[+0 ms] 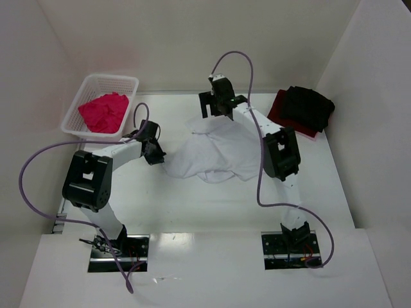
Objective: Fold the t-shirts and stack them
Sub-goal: Flatten out the tshirt
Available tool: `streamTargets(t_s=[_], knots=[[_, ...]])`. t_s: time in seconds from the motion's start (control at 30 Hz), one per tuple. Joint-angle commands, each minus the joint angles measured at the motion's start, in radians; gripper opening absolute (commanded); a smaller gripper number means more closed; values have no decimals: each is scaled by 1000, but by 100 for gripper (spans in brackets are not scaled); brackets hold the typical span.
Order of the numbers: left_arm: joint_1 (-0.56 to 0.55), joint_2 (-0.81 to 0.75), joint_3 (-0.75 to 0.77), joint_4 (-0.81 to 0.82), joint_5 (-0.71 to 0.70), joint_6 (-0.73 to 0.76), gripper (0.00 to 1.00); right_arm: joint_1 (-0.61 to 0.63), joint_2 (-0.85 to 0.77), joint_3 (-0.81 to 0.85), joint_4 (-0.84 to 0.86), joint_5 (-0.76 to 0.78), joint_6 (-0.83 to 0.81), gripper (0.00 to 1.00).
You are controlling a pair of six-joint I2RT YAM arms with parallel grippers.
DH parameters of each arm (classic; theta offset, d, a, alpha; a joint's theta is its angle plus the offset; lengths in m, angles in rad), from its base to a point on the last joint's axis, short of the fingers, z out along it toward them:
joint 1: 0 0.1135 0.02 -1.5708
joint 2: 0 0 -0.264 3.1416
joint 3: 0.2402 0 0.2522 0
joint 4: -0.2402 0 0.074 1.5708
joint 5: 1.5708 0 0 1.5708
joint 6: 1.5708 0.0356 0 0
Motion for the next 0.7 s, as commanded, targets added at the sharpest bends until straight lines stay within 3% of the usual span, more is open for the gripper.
streamTargets(t_s=[0.0, 0.37, 0.43, 0.67], knots=[[0, -90, -5, -51, -19, 19, 0, 4, 138, 189, -72, -44, -81, 100], [0, -213, -73, -113, 3, 10, 0, 103, 340, 437, -120, -70, -81, 100], [0, -236, -99, -133, 12, 1, 0, 133, 424, 570, -144, -113, -61, 100], [9, -245, -99, -142, 12, 1, 0, 155, 490, 636, -164, -56, -52, 100]])
